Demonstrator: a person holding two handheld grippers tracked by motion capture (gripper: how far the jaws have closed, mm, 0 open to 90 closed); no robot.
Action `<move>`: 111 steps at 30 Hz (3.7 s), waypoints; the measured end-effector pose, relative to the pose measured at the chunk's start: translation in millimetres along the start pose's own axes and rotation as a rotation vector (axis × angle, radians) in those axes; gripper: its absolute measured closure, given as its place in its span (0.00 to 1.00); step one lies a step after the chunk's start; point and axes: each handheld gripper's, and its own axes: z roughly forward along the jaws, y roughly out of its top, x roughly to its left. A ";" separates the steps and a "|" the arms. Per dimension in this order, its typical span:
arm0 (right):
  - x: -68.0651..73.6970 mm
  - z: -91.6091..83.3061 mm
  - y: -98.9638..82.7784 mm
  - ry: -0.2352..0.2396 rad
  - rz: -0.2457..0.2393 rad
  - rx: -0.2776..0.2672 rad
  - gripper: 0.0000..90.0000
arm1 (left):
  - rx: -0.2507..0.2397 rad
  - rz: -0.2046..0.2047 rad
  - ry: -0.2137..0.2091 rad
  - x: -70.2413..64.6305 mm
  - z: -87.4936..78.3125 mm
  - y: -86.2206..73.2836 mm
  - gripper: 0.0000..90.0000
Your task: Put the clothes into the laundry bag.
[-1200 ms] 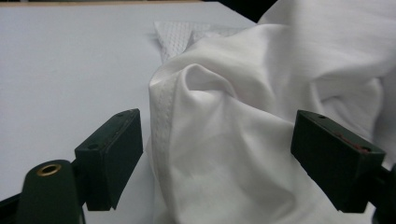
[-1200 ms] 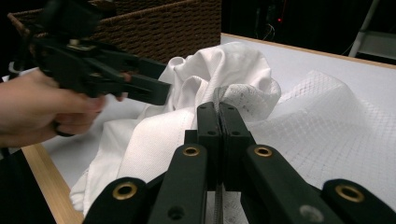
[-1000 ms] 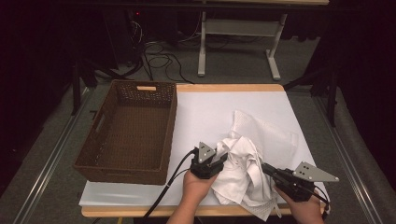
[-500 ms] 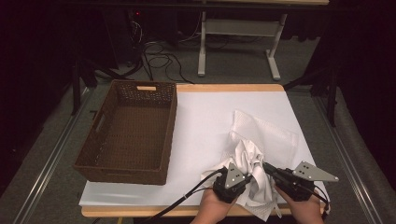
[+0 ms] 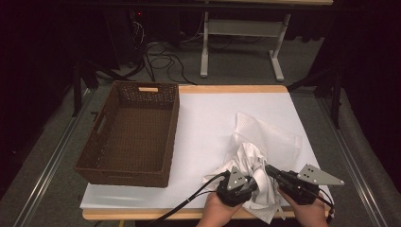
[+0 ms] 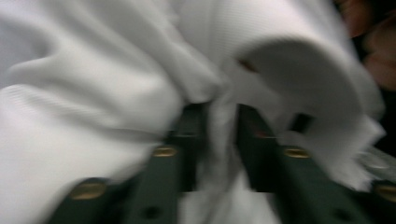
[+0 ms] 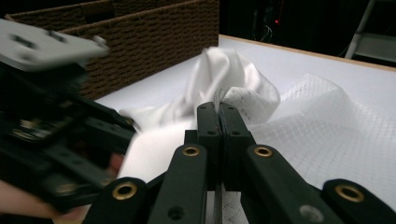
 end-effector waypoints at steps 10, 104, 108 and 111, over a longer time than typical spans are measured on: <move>-3.3 -1.1 -1.7 -0.012 0.002 0.006 1.00 | -0.113 -0.008 0.095 -1.5 -48.6 -5.6 0.46; 6.0 -7.7 3.2 0.017 -0.021 -0.024 1.00 | -0.079 -0.076 0.215 11.5 17.2 29.3 0.87; 3.4 -8.5 2.7 0.011 -0.016 -0.028 1.00 | -0.099 -0.045 0.215 7.5 4.1 29.1 0.69; 1.9 -9.1 2.3 0.001 -0.011 -0.026 1.00 | -0.121 -0.025 0.219 4.5 -10.5 27.1 0.55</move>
